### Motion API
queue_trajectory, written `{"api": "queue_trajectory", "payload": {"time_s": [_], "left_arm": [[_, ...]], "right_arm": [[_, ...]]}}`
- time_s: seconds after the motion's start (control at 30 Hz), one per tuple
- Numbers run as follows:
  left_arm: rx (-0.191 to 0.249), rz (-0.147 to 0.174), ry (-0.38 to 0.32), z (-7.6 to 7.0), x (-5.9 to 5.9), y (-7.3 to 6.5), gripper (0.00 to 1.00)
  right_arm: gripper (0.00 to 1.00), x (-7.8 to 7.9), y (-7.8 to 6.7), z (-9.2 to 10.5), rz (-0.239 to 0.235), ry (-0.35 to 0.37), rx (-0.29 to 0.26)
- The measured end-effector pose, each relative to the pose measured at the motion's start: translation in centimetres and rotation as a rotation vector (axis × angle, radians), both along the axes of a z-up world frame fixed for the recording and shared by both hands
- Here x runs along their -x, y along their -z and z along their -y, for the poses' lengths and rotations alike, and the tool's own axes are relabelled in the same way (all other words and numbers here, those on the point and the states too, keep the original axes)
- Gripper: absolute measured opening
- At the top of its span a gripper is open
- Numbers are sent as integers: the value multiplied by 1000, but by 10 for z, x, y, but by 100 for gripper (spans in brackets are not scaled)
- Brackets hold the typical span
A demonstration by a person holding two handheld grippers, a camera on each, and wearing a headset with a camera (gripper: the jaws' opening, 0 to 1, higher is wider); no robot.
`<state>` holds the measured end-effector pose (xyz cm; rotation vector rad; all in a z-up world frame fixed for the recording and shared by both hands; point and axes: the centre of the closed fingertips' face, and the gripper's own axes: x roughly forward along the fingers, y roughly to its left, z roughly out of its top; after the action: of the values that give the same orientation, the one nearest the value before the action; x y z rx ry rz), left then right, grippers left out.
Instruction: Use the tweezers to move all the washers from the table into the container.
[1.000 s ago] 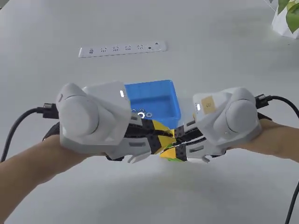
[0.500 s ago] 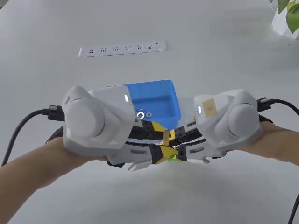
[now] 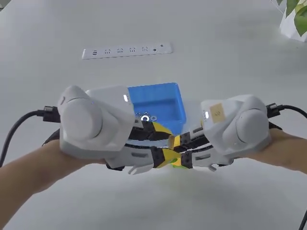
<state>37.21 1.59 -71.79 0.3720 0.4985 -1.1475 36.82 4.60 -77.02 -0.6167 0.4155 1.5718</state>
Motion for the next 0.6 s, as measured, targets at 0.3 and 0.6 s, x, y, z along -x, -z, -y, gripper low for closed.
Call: {"api": "queue_trajectory", "payload": {"time_s": [0.3,0.6], "left_arm": [[-24,-8,-64,-24,7,3,29],[9,-43,-135,-44,18,3,33]], "right_arm": [[10,-2,-12,-6,15,4,-15],[10,-4,-31,-5,15,30,-28]]}}
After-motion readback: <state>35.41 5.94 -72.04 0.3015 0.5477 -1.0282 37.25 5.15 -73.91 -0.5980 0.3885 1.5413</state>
